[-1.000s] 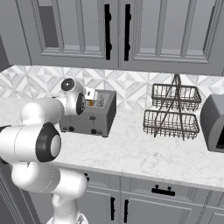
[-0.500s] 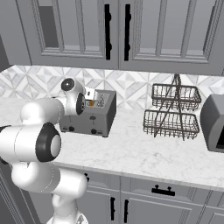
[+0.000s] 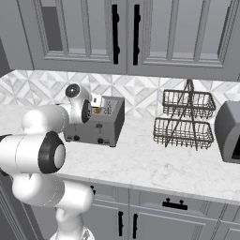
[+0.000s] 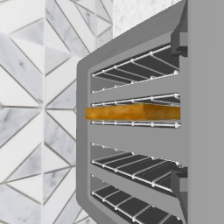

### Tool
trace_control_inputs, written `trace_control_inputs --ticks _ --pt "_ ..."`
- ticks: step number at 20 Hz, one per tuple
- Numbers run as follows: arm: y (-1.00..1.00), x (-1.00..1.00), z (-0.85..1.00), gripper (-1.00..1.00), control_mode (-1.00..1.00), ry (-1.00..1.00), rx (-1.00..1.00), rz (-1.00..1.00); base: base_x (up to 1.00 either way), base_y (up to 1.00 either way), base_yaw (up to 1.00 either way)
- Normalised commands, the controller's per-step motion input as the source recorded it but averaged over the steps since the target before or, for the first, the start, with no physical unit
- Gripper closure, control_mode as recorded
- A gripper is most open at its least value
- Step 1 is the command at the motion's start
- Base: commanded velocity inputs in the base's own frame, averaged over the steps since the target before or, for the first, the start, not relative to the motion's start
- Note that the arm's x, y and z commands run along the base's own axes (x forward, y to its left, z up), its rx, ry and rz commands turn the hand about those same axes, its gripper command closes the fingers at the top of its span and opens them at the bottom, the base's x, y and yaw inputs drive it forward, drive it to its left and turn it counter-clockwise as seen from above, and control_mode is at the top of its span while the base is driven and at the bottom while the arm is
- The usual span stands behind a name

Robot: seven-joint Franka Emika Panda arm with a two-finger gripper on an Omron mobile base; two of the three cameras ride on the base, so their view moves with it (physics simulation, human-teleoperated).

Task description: Start the toaster. Once the lever pops up, take the bread to the plate on the dining counter.

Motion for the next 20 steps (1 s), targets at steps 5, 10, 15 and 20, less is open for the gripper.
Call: trace_control_inputs --ticks 5,10,15,20 --pt "0.0 0.0 0.0 -1.0 -1.0 0.0 0.0 0.0 0.0 0.0 0.0" --pt "0.0 0.0 0.0 -1.0 -1.0 0.0 0.0 0.0 0.0 0.0 0.0" --pt "0.0 0.0 0.0 -1.0 -1.0 0.0 0.0 0.0 0.0 0.0 0.0" --pt "0.0 0.0 0.0 -1.0 -1.0 0.0 0.0 0.0 0.0 0.0 0.0"
